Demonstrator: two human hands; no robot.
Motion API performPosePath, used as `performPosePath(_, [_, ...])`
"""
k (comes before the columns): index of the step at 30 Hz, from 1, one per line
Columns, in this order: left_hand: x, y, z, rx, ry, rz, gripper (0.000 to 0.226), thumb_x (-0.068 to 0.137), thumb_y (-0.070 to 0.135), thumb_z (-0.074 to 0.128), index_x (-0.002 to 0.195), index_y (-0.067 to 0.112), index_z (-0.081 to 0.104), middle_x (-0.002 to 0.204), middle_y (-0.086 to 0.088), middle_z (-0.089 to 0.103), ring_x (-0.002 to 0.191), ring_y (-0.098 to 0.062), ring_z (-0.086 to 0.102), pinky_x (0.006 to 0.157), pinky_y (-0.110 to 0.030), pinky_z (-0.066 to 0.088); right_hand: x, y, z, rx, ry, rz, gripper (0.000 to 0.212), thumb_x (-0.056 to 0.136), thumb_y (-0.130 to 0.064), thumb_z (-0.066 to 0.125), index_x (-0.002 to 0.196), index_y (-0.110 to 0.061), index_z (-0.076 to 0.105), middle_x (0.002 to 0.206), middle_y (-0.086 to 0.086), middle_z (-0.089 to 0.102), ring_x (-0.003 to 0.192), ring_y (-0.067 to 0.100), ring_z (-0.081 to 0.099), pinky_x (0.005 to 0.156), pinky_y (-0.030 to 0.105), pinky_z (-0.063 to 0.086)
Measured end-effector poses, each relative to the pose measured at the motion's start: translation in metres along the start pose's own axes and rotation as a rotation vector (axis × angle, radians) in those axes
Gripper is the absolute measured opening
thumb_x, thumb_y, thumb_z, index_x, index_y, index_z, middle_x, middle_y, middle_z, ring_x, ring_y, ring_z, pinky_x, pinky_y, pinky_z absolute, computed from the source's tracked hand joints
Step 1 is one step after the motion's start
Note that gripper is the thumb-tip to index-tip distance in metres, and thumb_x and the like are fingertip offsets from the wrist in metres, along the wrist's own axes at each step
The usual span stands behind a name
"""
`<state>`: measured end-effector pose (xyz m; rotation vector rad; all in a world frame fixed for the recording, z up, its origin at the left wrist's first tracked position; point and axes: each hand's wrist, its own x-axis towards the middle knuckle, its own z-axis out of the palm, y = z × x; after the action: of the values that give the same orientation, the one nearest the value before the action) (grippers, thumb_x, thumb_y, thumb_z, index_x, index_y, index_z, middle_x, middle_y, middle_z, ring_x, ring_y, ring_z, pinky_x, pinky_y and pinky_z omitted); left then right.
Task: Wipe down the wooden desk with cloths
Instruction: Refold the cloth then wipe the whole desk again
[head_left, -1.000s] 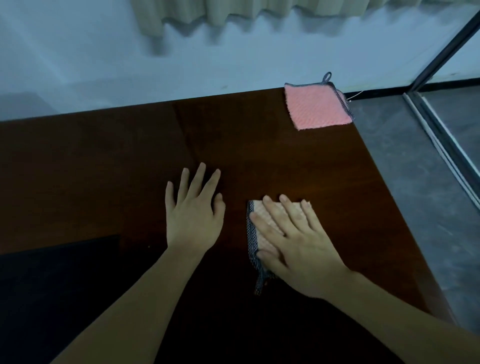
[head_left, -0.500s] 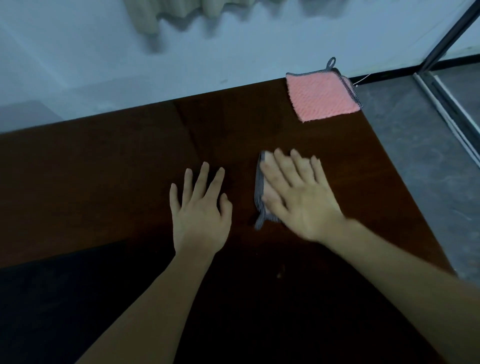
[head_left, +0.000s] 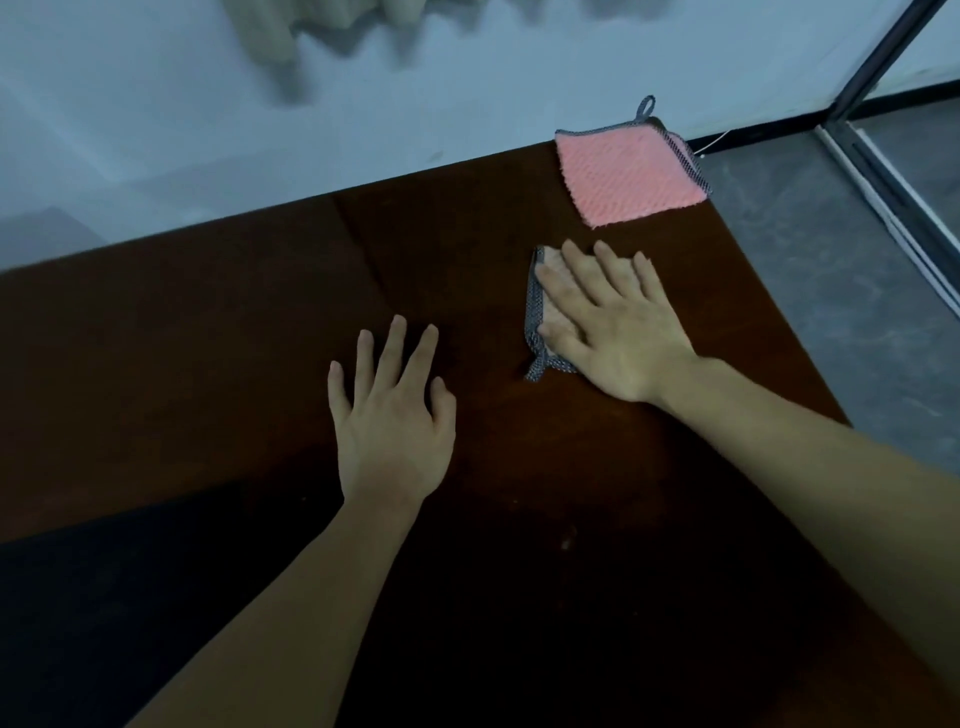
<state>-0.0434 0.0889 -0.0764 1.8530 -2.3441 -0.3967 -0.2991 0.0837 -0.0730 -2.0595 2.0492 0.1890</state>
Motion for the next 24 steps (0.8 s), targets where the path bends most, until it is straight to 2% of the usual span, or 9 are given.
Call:
performPosePath(5, [0.0, 0.002, -0.001, -0.012, -0.008, -0.007, 0.056, 0.104, 0.041, 0.03, 0.16, 0.037, 0.021, 0.17, 0.007, 0.01, 0.157, -0.021, -0.001, 0.126, -0.051, -0.002, -0.042, -0.018, 0.005, 0.014, -0.028, -0.027, 0.075, 0.092, -0.066, -0.007, 0.16, -0.035, -0.012, 0.17, 0.001, -0.013, 0.155, 0.028, -0.014, 0.124, 0.054, -0.008])
performPosePath(11, [0.0, 0.002, -0.001, -0.008, -0.009, -0.01, 0.057, 0.104, 0.042, 0.03, 0.16, 0.037, 0.022, 0.17, 0.007, 0.009, 0.157, -0.02, -0.002, 0.126, -0.051, -0.002, -0.124, -0.028, 0.028, 0.013, -0.044, -0.212, 0.068, 0.102, -0.066, 0.012, 0.162, -0.033, 0.012, 0.17, 0.001, 0.006, 0.157, 0.028, 0.005, 0.124, 0.055, 0.006])
performPosePath(14, [0.0, 0.003, -0.002, 0.002, -0.021, -0.017, 0.057, 0.104, 0.043, 0.027, 0.16, 0.037, 0.02, 0.17, 0.008, 0.007, 0.157, -0.02, -0.004, 0.126, -0.05, -0.003, -0.118, -0.016, 0.026, 0.013, -0.058, -0.254, 0.068, 0.101, -0.068, 0.014, 0.162, -0.038, 0.006, 0.17, -0.002, 0.0, 0.157, 0.025, -0.002, 0.124, 0.053, -0.001])
performPosePath(16, [0.0, 0.003, -0.003, 0.013, -0.032, -0.024, 0.057, 0.104, 0.044, 0.026, 0.16, 0.038, 0.018, 0.17, 0.008, 0.005, 0.157, -0.019, -0.005, 0.126, -0.049, -0.005, -0.098, -0.004, 0.019, 0.005, -0.033, -0.22, 0.068, 0.099, -0.07, 0.005, 0.159, -0.042, -0.008, 0.168, -0.007, -0.014, 0.156, 0.022, -0.015, 0.124, 0.049, -0.011])
performPosePath(18, [0.0, 0.003, -0.002, 0.011, -0.022, -0.02, 0.056, 0.105, 0.044, 0.027, 0.16, 0.038, 0.019, 0.17, 0.008, 0.005, 0.157, -0.019, -0.005, 0.126, -0.049, -0.005, -0.069, 0.011, 0.01, -0.015, -0.017, -0.124, 0.07, 0.092, -0.07, -0.005, 0.156, -0.044, -0.017, 0.167, -0.008, -0.02, 0.155, 0.021, -0.019, 0.123, 0.047, -0.014])
performPosePath(24, [-0.001, 0.002, -0.001, -0.001, -0.009, -0.011, 0.057, 0.103, 0.044, 0.026, 0.16, 0.037, 0.021, 0.17, 0.008, 0.008, 0.157, -0.019, -0.003, 0.126, -0.05, -0.003, -0.009, 0.02, -0.001, 0.014, -0.005, 0.048, 0.078, 0.087, -0.07, -0.008, 0.159, -0.04, -0.011, 0.17, -0.003, -0.014, 0.155, 0.025, -0.015, 0.123, 0.051, -0.012])
